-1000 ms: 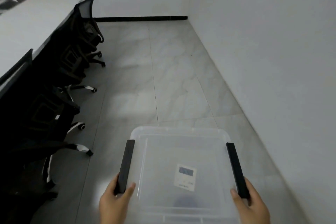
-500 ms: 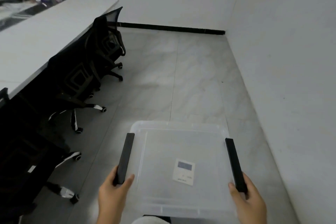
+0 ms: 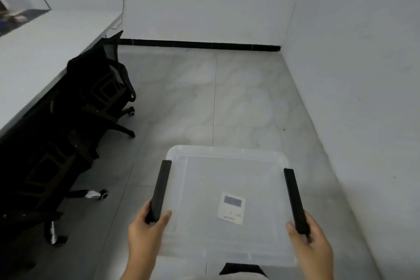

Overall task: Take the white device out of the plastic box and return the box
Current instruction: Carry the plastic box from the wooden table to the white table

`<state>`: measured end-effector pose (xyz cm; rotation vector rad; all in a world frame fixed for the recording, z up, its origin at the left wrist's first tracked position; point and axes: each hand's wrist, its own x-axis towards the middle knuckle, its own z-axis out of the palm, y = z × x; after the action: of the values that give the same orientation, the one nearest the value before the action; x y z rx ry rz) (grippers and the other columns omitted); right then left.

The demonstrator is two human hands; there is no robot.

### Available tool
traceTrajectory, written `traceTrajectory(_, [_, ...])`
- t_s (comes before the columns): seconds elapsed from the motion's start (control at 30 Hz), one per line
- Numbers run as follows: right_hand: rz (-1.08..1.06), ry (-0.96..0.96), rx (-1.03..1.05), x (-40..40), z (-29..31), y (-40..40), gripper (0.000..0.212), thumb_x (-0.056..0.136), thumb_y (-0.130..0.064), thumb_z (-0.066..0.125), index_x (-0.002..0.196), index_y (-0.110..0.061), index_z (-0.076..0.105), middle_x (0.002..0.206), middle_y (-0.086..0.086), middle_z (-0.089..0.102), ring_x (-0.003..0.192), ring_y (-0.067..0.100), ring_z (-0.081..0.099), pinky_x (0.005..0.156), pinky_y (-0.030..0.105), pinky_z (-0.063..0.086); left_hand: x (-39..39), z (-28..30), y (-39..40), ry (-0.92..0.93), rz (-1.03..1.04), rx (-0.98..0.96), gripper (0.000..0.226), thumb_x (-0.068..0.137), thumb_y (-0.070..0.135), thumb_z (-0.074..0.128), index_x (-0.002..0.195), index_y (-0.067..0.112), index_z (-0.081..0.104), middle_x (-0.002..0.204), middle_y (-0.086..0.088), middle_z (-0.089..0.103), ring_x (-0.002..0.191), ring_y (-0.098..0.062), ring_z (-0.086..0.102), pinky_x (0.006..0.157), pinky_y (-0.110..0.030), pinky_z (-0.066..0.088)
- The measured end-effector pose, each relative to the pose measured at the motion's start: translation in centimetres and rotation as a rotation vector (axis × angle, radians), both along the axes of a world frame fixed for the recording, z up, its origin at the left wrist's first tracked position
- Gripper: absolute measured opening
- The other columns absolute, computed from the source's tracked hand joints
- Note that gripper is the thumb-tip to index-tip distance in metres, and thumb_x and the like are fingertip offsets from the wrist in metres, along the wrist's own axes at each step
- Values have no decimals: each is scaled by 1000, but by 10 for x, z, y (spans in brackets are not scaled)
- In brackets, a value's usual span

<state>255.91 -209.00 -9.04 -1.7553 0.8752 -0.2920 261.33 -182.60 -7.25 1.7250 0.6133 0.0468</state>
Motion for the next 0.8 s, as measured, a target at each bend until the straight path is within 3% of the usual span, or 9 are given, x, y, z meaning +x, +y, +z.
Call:
traceTrajectory(0.07, [9,29,-3,60,-8,-9,47,74,-2,68,120,-5,55,103,16,62,91,28,54,62,-2,40,57,-10,-11,26,13,-8,43,72,-3,68,113,2,57,86,-10,59,80,-24,52,78,-30,37])
traceTrajectory(0.23, [58,24,-17,229,-16,-40,46,75,-2,67,119,-3,55,98,15,61,88,26,52,59,-11,32,215,-19,-40,25,55,-25,44,72,-3,67,115,0,56,90,-12,59,82,-25,52,78,-30,38])
traceTrajectory(0.37, [117,12,-30,362,2,-60,47,74,-3,68,119,-6,55,95,11,58,88,26,53,78,15,41,333,0,-57,-5,111,-24,46,72,-3,67,117,1,55,94,-11,59,84,-24,52,81,-31,40])
traceTrajectory(0.47, [172,23,-45,450,8,-62,47,74,-4,68,119,-7,55,95,13,60,87,26,54,65,0,40,410,7,-61,2,137,-16,45,72,-3,67,115,2,56,93,-10,59,85,-27,54,80,-31,40])
traceTrajectory(0.57, [197,49,-1,541,6,-60,46,73,-2,68,118,-4,56,97,15,61,85,26,52,79,20,39,491,0,-61,37,173,-1,44,71,-4,68,114,0,57,90,-11,58,91,-34,57,84,-36,42])
traceTrajectory(0.6, [197,51,-3,568,5,-58,45,73,-1,68,117,-3,57,97,17,62,84,27,52,78,21,39,517,-2,-61,46,174,9,45,71,-4,68,114,-1,57,90,-11,58,88,-30,56,83,-36,42])
traceTrajectory(0.7, [158,56,-39,663,-5,-50,45,72,2,68,115,-1,58,99,22,65,82,28,53,65,1,40,616,-9,-55,56,184,9,45,71,-3,68,114,0,58,90,-11,59,83,-22,51,81,-34,42])
traceTrajectory(0.73, [146,50,-42,696,-7,-48,45,72,2,68,116,-1,58,98,20,64,84,28,54,71,3,41,651,-9,-52,54,185,13,46,71,-2,68,115,1,57,91,-10,59,83,-22,52,82,-33,41])
traceTrajectory(0.8, [139,48,-35,757,1,-40,46,73,2,67,118,0,56,99,19,63,90,30,55,91,29,43,715,1,-46,40,170,21,46,71,-1,68,115,3,57,91,-10,59,85,-23,52,82,-31,40])
